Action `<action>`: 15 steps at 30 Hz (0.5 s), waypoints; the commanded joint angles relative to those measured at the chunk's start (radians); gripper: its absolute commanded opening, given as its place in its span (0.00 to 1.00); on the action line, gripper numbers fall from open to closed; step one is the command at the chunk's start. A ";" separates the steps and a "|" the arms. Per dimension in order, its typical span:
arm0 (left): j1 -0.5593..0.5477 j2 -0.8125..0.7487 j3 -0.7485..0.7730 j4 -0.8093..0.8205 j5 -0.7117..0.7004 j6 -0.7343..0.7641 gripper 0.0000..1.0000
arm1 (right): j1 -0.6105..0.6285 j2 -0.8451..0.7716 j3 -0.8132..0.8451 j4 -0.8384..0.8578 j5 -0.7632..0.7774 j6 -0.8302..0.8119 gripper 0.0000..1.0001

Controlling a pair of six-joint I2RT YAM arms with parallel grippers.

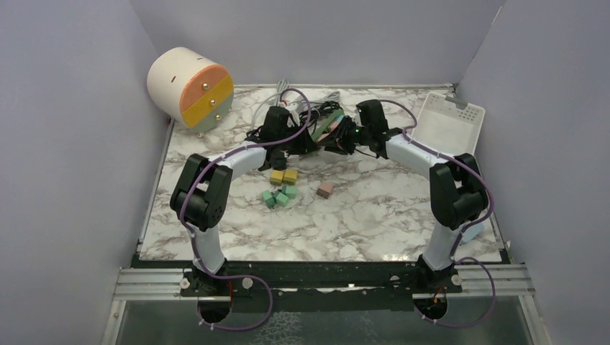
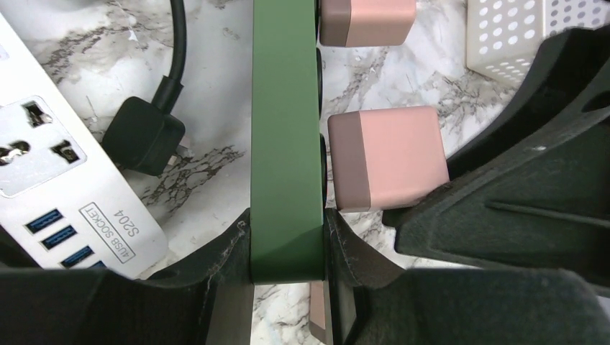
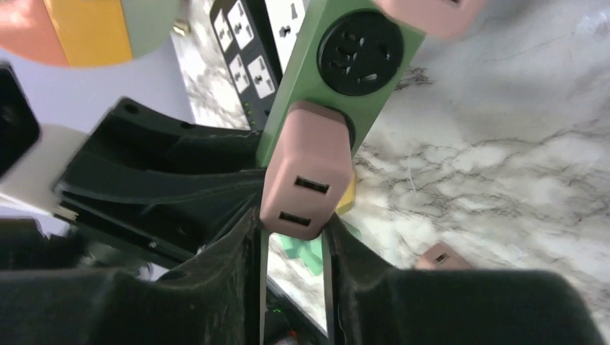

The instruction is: Pull the plug off the socket

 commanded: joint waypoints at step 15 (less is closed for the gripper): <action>-0.003 -0.018 0.089 -0.017 -0.087 0.040 0.00 | 0.064 -0.127 0.229 -0.292 0.538 -0.448 0.01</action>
